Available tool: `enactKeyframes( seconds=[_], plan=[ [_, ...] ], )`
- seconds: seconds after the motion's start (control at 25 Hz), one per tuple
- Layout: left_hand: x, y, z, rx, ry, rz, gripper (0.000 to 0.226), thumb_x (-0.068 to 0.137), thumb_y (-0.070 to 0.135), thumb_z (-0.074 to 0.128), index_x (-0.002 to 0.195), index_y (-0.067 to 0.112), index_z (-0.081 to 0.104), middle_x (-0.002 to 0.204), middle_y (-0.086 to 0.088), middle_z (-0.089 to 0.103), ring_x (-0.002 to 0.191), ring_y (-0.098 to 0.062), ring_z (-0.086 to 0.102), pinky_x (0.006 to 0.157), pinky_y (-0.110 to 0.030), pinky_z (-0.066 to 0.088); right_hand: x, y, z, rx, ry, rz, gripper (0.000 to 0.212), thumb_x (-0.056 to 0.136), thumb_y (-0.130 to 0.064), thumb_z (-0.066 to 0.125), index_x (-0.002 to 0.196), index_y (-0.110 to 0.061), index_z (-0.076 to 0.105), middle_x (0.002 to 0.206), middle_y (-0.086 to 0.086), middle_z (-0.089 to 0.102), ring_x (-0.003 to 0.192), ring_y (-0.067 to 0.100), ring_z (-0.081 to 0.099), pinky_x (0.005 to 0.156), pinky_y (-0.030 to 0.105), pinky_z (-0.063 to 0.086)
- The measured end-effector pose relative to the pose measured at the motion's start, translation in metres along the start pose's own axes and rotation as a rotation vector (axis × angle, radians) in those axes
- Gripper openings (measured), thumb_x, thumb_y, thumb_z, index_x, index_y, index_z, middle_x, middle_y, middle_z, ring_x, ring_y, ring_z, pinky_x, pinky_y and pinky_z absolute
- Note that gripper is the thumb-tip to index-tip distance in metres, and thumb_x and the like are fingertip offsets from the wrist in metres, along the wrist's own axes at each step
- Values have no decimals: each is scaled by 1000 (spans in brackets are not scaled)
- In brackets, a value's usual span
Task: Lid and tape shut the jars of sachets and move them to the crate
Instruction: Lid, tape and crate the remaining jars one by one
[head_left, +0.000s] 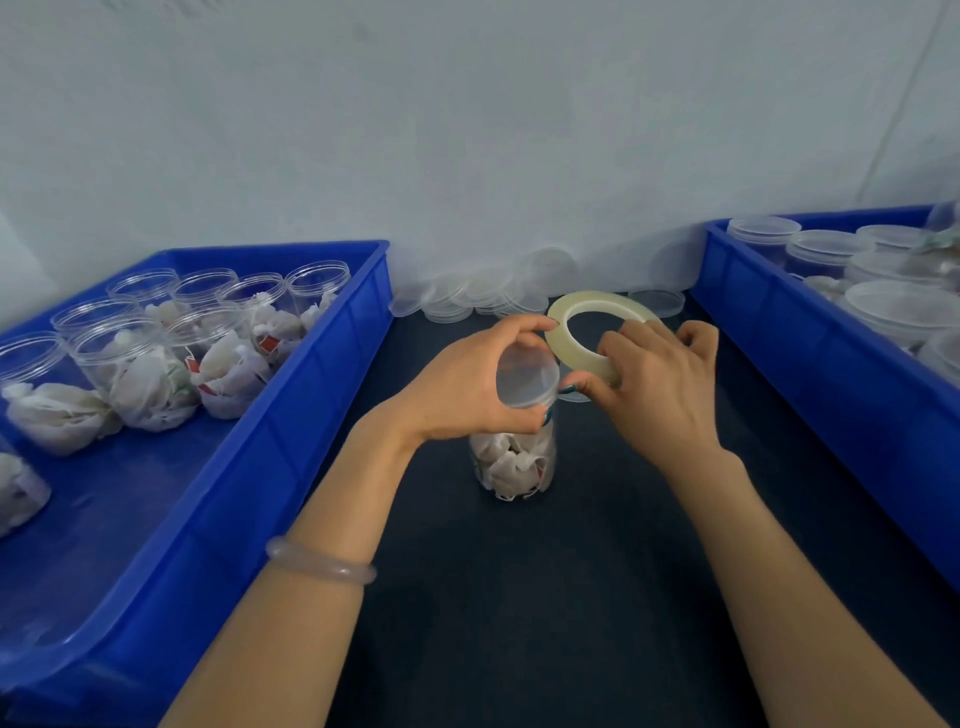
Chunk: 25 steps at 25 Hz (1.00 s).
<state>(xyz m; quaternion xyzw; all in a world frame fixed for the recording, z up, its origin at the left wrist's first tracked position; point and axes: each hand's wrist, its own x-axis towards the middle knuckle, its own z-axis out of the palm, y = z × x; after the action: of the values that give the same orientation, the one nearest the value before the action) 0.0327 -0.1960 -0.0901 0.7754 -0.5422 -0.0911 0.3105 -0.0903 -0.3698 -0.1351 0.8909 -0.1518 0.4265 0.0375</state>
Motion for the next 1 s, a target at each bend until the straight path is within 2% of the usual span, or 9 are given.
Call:
enactKeyframes(
  seconds=[0.12, 0.2, 0.28, 0.36, 0.44, 0.56, 0.72, 0.88, 1.0],
  plan=[
    [-1, 3, -3, 77, -12, 36, 87, 80, 31, 78, 151, 29, 27, 134, 13, 51, 127, -5, 42, 107, -29, 37, 0, -5, 3, 50, -4, 10, 58, 87, -73, 37, 69, -19, 46, 69, -6, 43, 66, 17, 41, 76, 32, 13],
    [-5, 4, 0, 212, 55, 8, 91, 81, 60, 67, 152, 29, 20, 143, 6, 39, 133, -11, 36, 110, -35, 36, -1, -4, 3, 53, -8, 26, 55, 87, -70, 38, 69, -19, 48, 71, -6, 44, 68, 17, 41, 76, 32, 13],
    [-9, 8, 4, 457, 161, -130, 100, 70, 89, 39, 148, 28, 27, 141, -1, 37, 131, -18, 39, 101, -39, 42, -1, -4, 1, 41, -17, 52, 58, 86, -70, 36, 70, -17, 53, 72, -5, 47, 69, 18, 44, 76, 32, 13],
    [-10, 9, 5, 586, 222, -216, 102, 66, 95, 31, 139, 24, 42, 132, 0, 44, 122, -18, 47, 90, -37, 47, -1, -4, -1, 29, -57, 48, 58, 88, -70, 33, 73, -18, 53, 74, -6, 48, 72, 17, 44, 76, 32, 13],
    [-9, 8, 2, 455, 208, -177, 92, 68, 86, 49, 139, 27, 43, 133, 6, 49, 121, -13, 49, 88, -31, 45, 0, -1, -3, 71, -114, -15, 50, 92, -66, 31, 79, -21, 50, 80, -8, 48, 77, 16, 45, 76, 33, 12],
    [-7, 2, -9, 254, 126, -150, 93, 67, 70, 68, 145, 31, 36, 138, 14, 51, 123, -6, 49, 92, -24, 38, 1, 7, -8, 129, -152, -87, 37, 93, -56, 33, 87, -24, 52, 88, -12, 46, 86, 16, 46, 78, 31, 11],
    [-4, -7, -21, 107, 11, -108, 90, 70, 46, 82, 146, 34, 34, 141, 23, 49, 128, 1, 47, 103, -23, 40, 1, 9, -9, 135, -179, -77, 44, 91, -57, 31, 94, -25, 62, 91, -13, 50, 92, 14, 47, 79, 31, 10],
    [1, -14, -25, -21, -89, -66, 84, 76, 22, 83, 145, 31, 38, 141, 25, 48, 130, 8, 43, 108, -19, 38, 0, 5, -6, 117, -181, -58, 37, 93, -51, 41, 95, -24, 66, 84, -13, 54, 92, 16, 48, 78, 32, 10],
    [4, -11, -23, -43, -128, -82, 86, 77, 25, 82, 147, 31, 33, 142, 22, 46, 133, 5, 41, 106, -19, 37, -1, -2, -2, 141, -154, -24, 19, 96, -39, 57, 96, -22, 66, 82, -14, 51, 90, 17, 47, 78, 34, 12]
  ],
)
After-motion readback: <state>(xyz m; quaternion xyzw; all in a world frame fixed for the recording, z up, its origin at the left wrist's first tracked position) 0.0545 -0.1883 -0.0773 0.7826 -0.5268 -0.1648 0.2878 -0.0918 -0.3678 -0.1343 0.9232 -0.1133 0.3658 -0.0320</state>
